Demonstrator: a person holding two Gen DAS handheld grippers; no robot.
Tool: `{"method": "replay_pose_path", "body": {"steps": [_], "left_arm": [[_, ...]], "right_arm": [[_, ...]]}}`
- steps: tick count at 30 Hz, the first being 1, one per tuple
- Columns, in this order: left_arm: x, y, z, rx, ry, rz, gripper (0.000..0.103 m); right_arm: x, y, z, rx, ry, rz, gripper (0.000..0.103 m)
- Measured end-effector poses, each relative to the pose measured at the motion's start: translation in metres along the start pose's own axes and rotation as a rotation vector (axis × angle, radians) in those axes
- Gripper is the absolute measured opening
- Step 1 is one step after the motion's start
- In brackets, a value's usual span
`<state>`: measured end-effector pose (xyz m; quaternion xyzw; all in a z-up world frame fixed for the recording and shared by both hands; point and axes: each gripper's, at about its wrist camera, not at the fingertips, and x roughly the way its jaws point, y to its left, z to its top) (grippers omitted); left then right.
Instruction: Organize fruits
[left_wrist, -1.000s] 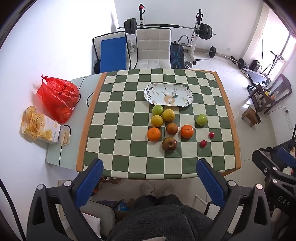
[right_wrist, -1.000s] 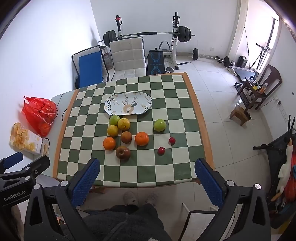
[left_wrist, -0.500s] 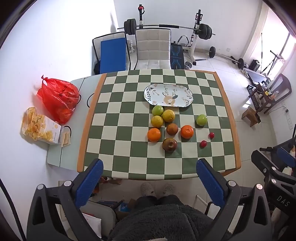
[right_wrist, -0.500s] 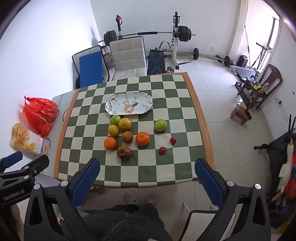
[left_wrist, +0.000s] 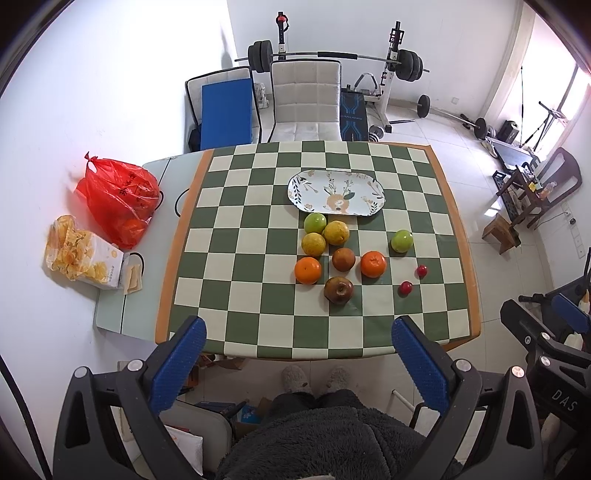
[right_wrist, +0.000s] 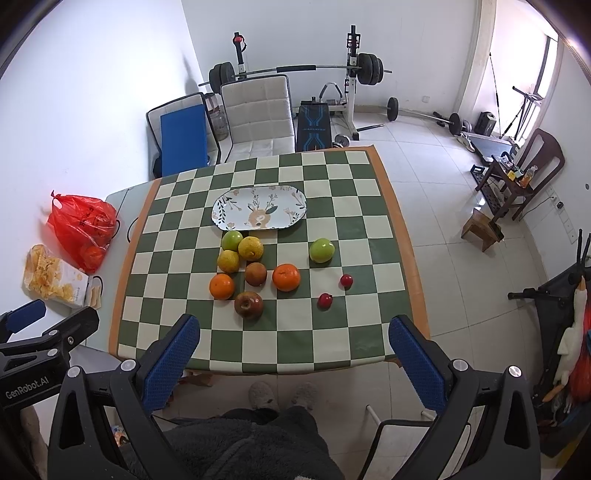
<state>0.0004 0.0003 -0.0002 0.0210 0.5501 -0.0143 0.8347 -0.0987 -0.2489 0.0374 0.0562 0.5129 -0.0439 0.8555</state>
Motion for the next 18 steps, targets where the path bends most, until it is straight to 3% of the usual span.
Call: {"method": "replay_pose_path", "body": {"steps": [18], "left_arm": [[-0.0002, 0.0001, 0.0004, 0.002, -0.006, 0.001, 0.103]], "right_arm": [[-0.0012, 0.0016, 0.0002, -0.004, -0.004, 0.002, 0.103]]}}
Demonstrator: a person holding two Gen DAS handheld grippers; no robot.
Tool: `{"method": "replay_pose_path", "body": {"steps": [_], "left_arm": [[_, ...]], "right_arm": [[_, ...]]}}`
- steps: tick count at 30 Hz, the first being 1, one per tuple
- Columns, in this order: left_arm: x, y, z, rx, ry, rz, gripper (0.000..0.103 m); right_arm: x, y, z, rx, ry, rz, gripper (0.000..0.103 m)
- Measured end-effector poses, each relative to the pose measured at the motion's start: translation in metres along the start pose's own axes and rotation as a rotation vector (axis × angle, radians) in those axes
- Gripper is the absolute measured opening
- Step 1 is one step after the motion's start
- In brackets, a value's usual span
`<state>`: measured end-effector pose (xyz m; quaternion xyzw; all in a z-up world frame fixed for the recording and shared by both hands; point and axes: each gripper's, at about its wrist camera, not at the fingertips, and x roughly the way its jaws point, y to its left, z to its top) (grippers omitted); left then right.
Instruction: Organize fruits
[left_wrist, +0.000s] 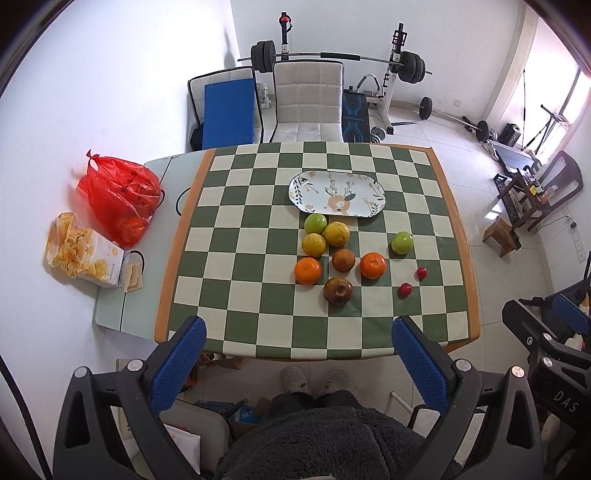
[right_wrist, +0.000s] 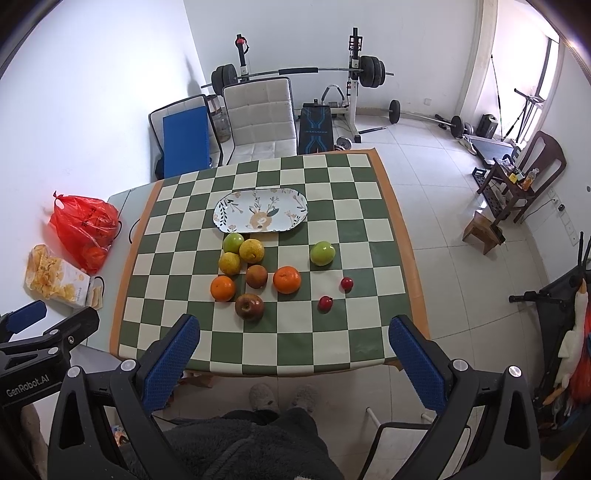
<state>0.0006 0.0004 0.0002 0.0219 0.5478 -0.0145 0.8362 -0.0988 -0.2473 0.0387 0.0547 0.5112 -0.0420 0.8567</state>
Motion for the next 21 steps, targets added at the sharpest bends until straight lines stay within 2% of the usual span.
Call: {"method": "replay_pose_path", "body": {"steps": [21], "left_arm": [[-0.0002, -0.0005, -0.0003, 0.001, -0.004, 0.0, 0.103]], "right_arm": [[-0.0012, -0.0017, -0.0004, -0.001, -0.006, 0.001, 0.103]]}}
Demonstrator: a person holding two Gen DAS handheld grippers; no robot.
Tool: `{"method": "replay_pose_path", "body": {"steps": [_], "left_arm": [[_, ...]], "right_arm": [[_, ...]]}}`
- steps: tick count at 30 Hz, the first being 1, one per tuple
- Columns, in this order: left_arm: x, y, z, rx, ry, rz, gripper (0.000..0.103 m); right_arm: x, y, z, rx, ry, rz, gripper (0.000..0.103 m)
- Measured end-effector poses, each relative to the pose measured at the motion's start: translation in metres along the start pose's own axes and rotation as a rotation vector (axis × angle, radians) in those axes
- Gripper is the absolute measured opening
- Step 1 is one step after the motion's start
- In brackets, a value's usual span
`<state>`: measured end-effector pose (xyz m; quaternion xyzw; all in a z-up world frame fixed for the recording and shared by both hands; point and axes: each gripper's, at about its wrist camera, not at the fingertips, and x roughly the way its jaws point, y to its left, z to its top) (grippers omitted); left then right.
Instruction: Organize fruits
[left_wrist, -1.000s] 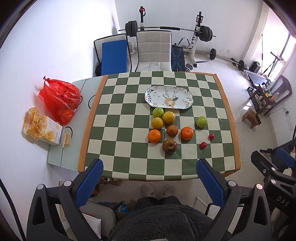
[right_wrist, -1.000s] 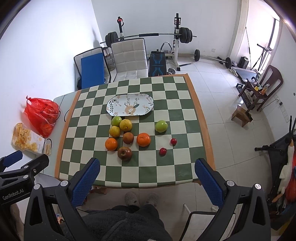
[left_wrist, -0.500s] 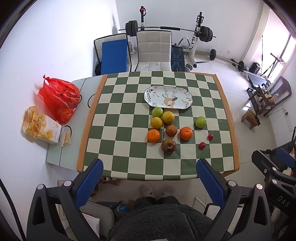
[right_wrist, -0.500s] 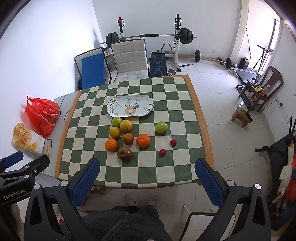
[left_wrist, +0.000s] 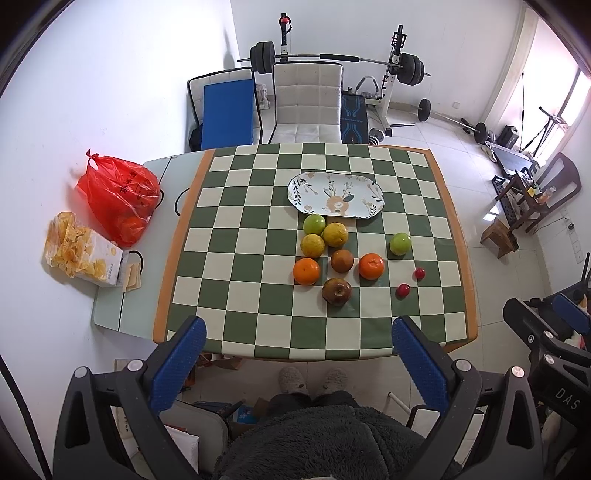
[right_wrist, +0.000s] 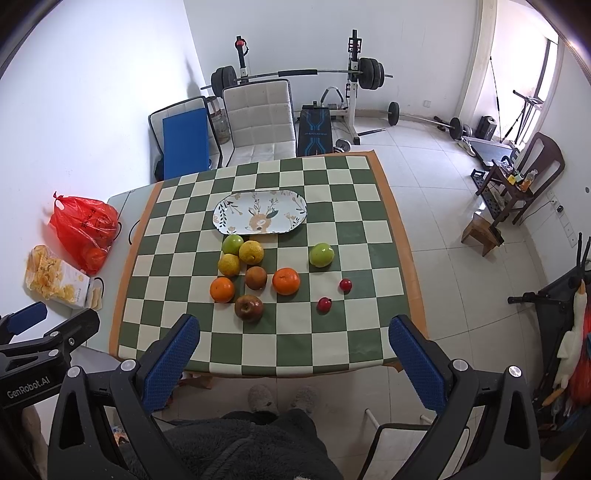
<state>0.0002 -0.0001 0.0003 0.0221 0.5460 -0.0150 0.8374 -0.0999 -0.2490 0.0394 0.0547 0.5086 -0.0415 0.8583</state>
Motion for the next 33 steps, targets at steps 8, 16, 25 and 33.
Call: {"method": "replay_pose_path", "body": {"steps": [8, 16, 25, 33], "left_arm": [[0.0, 0.0, 0.0, -0.002, -0.006, 0.002, 0.103], [0.0, 0.0, 0.001, -0.003, -0.006, 0.0, 0.103], [0.001, 0.0, 0.001, -0.003, -0.008, -0.001, 0.103], [0.018, -0.005, 0.032, -0.008, -0.058, 0.108, 0.103]], "right_arm": [[-0.001, 0.001, 0.0, -0.001, -0.002, 0.001, 0.103], [-0.001, 0.001, 0.0, 0.0, -0.002, 0.0, 0.103], [-0.001, 0.001, -0.001, -0.001, -0.005, 0.002, 0.103], [0.006, -0.001, 0.007, 0.049, -0.027, 0.04, 0.103]]}}
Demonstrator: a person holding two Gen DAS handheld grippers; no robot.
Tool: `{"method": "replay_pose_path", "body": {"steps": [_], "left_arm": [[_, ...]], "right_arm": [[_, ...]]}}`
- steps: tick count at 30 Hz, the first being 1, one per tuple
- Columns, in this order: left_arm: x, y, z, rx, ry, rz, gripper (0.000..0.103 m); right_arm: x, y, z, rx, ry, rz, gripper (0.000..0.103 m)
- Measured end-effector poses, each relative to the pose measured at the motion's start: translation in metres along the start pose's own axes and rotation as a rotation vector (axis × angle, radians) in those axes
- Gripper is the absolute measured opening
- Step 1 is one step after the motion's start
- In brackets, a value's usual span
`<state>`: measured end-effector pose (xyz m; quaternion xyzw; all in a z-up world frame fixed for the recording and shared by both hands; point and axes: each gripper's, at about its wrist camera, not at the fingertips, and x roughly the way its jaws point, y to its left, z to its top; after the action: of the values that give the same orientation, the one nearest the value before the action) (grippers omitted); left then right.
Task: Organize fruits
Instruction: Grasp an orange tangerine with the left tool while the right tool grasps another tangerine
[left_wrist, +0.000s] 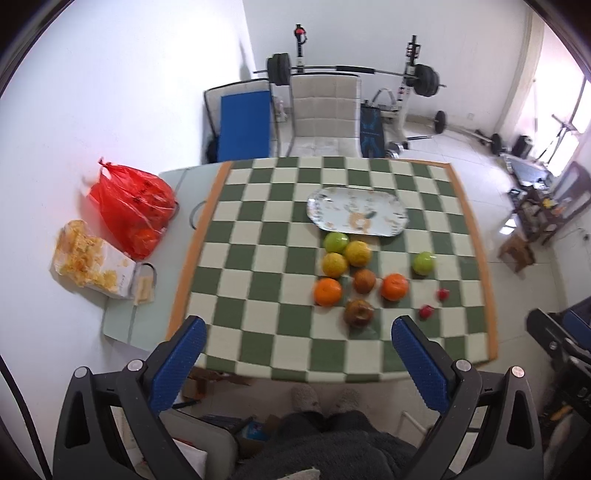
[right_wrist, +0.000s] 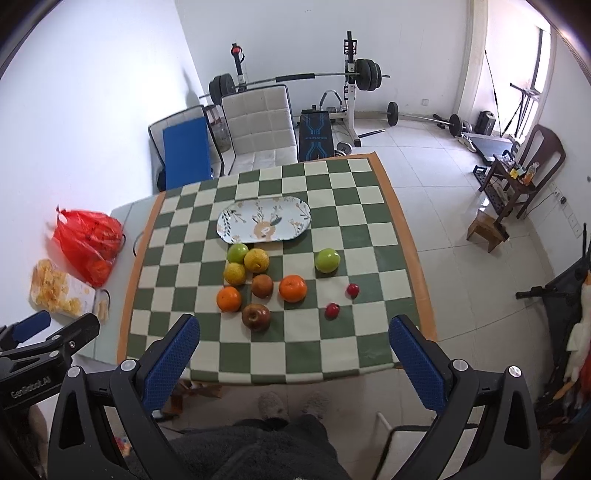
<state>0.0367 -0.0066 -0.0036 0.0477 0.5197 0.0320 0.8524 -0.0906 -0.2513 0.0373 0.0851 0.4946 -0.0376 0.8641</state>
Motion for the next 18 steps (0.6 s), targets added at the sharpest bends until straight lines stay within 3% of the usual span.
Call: {"method": "replay_pose_path", "body": {"steps": [3, 7, 12, 18], "left_arm": [[0.036, -0.001, 0.013, 0.014, 0.003, 0.089, 0.103], [0.097, 0.006, 0.012, 0.023, 0.075, 0.136, 0.103], [0.191, 0.003, 0.022, -0.018, 0.263, 0.058, 0.103], [0.293, -0.003, 0.019, -0.121, 0.472, -0.055, 0.097]], "right_arm": [[0.031, -0.01, 0.002, 0.045, 0.025, 0.031, 0.103], [0.102, -0.029, 0.0, 0.107, 0.108, 0.059, 0.103], [0.203, -0.046, -0.015, 0.123, 0.212, 0.063, 0.103], [0.313, -0.037, -0.011, 0.063, 0.331, 0.088, 0.102]]}}
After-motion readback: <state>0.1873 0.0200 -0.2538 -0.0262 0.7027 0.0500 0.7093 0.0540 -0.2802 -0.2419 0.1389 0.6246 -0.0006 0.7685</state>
